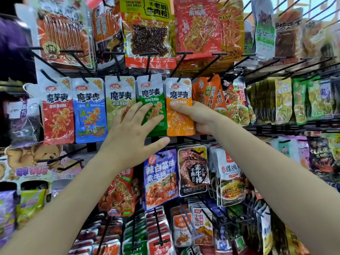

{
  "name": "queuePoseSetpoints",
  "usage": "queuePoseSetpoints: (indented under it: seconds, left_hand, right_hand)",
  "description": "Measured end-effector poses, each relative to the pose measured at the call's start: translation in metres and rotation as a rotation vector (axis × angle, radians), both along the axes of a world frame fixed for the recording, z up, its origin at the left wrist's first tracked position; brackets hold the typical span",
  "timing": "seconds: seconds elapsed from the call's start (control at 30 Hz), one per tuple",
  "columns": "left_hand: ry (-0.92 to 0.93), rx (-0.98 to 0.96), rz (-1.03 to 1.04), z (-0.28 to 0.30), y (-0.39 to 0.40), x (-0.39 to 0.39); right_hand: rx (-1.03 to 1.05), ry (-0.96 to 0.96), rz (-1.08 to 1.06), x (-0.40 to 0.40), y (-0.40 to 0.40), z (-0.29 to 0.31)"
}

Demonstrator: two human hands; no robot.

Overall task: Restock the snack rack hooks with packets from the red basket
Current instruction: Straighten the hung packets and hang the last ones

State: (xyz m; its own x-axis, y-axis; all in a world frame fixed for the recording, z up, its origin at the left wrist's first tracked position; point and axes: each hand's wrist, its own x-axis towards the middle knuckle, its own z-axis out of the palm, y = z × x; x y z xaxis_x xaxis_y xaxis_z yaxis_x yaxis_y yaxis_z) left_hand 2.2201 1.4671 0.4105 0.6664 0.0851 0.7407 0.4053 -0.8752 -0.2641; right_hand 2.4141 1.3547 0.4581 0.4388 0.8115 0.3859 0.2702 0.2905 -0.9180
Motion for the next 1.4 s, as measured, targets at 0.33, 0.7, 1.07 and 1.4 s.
queuePoseSetpoints:
  seconds: [0.33,0.7,1.07,1.4]
  left_hand:
    - [-0.021,0.026,-0.020,-0.001,-0.002,0.000]
    - [0.022,0.104,-0.195,-0.006,-0.039,0.050]
    - [0.049,0.060,-0.145,-0.009,-0.040,0.063]
    - [0.051,0.012,-0.182,-0.009,-0.039,0.064]
  right_hand:
    - [0.016,-0.131,-0.085,-0.002,-0.017,-0.006]
    - [0.296,-0.664,-0.667,-0.003,-0.113,-0.007]
    - [-0.107,-0.405,-0.522,0.042,-0.077,-0.001]
    - [-0.003,-0.251,-0.270,0.041,-0.060,-0.007]
